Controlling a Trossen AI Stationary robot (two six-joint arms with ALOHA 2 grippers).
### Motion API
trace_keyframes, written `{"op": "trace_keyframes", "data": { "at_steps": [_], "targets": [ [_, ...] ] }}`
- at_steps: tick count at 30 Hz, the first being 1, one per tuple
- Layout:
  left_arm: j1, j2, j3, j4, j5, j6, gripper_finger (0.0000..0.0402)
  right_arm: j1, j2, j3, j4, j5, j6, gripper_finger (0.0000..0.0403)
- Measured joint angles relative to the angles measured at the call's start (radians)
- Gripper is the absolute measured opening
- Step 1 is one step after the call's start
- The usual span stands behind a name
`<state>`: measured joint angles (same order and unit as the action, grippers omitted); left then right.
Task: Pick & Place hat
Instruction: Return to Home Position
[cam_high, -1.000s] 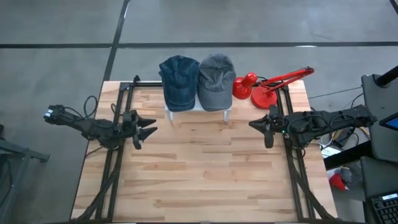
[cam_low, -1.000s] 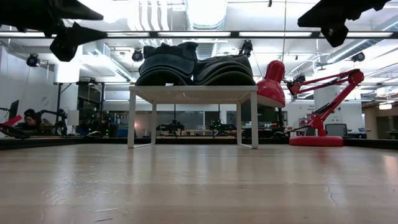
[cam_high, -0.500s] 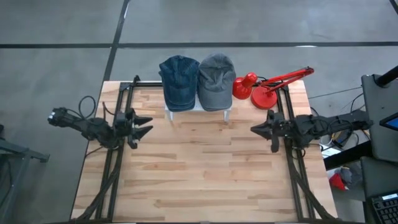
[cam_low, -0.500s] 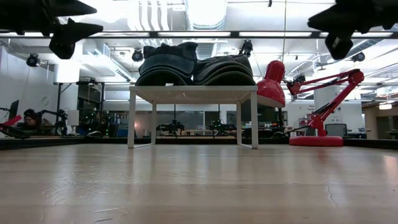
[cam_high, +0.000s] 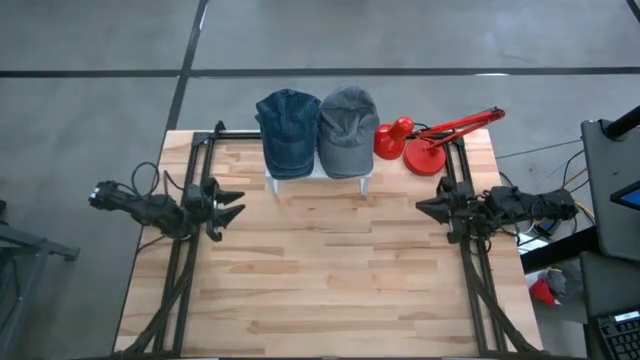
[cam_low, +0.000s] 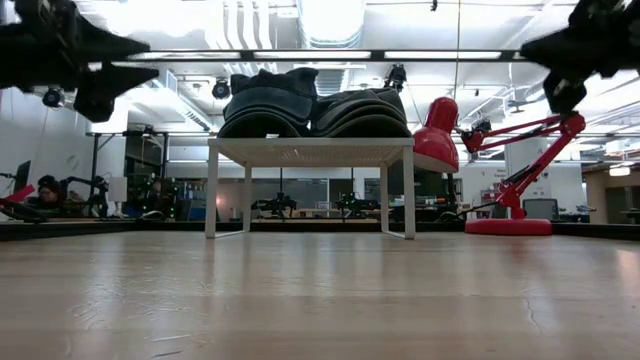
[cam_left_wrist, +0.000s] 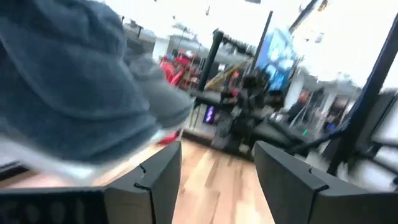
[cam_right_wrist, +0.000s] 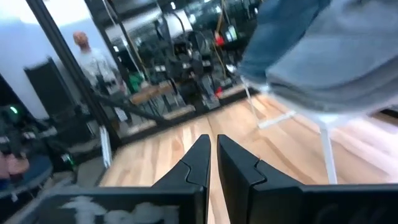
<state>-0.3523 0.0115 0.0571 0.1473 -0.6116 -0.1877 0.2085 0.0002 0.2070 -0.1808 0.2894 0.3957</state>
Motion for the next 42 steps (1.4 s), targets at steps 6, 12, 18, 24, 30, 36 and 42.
{"op": "trace_keyframes", "data": {
  "at_steps": [6,12,18,24,30,36,42],
  "targets": [
    [0.002,-0.001,-0.033,-0.039,-0.045,-0.002,0.0204,0.0,0.02,-0.016,-0.05,0.0,0.004,0.0027],
    [0.002,0.001,-0.047,-0.078,-0.072,-0.053,0.0204,0.0,0.021,-0.035,-0.058,0.001,-0.001,0.0027],
    [0.002,0.006,-0.047,-0.08,-0.072,-0.054,0.0204,0.001,0.02,-0.056,-0.075,0.001,-0.003,0.0027],
    [0.002,0.006,-0.047,-0.087,-0.072,-0.054,0.0204,0.001,0.021,-0.1,-0.077,0.0,-0.007,0.0027],
    [0.002,0.006,-0.048,-0.087,-0.071,-0.056,0.0204,0.001,0.026,-0.114,-0.072,-0.002,-0.005,0.0027],
    [0.002,0.006,-0.049,-0.087,-0.071,-0.056,0.0204,0.001,0.027,-0.114,-0.073,-0.002,-0.004,0.0027],
    [0.002,0.006,-0.049,-0.087,-0.071,-0.055,0.0204,0.001,0.028,-0.114,-0.073,-0.002,-0.004,0.0027]
  ]
}}
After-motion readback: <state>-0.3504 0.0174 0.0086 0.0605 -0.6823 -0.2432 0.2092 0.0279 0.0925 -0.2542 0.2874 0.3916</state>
